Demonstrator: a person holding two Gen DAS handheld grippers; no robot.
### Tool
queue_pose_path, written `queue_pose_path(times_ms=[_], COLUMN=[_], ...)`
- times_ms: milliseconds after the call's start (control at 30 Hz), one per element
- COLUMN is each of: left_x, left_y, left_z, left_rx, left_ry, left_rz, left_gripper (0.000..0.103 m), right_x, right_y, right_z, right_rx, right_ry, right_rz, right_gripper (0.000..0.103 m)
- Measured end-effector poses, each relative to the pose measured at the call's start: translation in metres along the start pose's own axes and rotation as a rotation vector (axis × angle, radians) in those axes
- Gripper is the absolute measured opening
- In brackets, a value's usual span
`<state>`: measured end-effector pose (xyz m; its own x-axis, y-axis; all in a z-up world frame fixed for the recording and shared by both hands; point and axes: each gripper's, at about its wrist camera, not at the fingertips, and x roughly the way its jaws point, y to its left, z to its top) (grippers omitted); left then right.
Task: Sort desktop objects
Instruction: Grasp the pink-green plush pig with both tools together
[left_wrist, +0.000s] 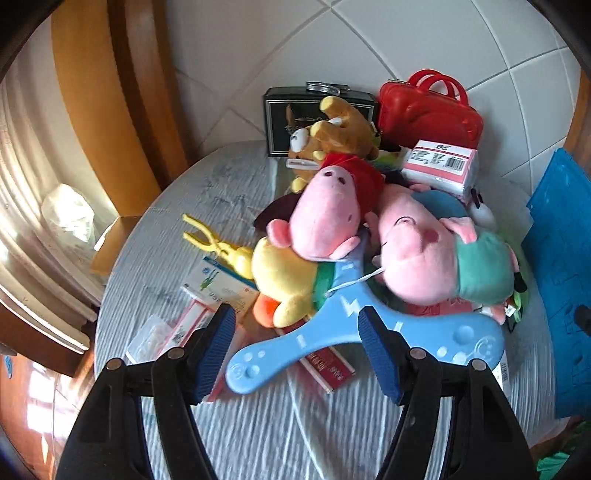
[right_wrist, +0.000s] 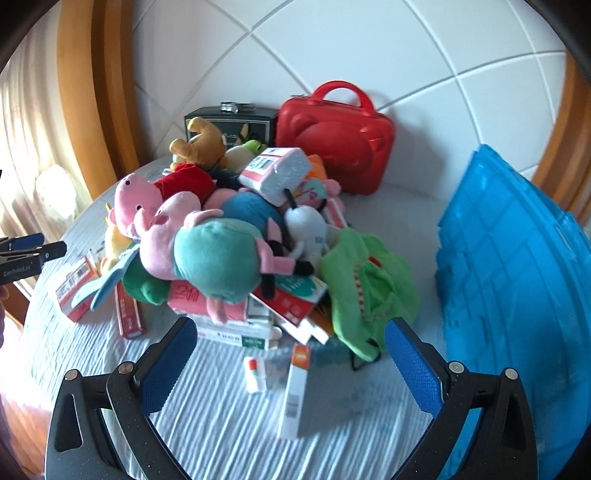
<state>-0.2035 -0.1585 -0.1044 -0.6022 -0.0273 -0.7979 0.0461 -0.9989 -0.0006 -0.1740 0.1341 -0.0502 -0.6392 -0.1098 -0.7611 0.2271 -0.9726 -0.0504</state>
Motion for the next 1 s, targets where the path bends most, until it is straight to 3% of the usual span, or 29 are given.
queue_pose_path(times_ms=[167, 500, 800, 900, 1000], left_x=[0.029, 0.084, 0.103, 0.107, 0.113], left_y=[-0.033, -0.106, -0.116, -0.120, -0.126], left_z=[0.013, 0.020, 0.030, 0.030, 0.034], left_rx=[0.065, 0.303, 0.369, 0.402, 0.414], left_ry=[0.039, 0.116, 0.118, 0.115, 0.111], left_rz=[-0.064, -0.191, -0.260, -0.258, -0.251], left_gripper=[0.068, 0.068, 0.070, 0.080, 0.082], right_x=[0.037, 0.108, 0.138, 0.143, 0.152], right_y=[0.004, 0.015, 0.021, 0.024, 0.026], right_z=[0.016, 0.028, 0.037, 0.041, 0.045], right_rx=[0.011, 0.083, 0.120, 0.115, 0.115], right_ry=[0.039, 0.157, 0.190, 0.184, 0.180], right_rz=[0.051, 0.142, 0.209, 0.226, 0.247], right_gripper=[0.103, 0.103, 0.103, 0.103, 0.103])
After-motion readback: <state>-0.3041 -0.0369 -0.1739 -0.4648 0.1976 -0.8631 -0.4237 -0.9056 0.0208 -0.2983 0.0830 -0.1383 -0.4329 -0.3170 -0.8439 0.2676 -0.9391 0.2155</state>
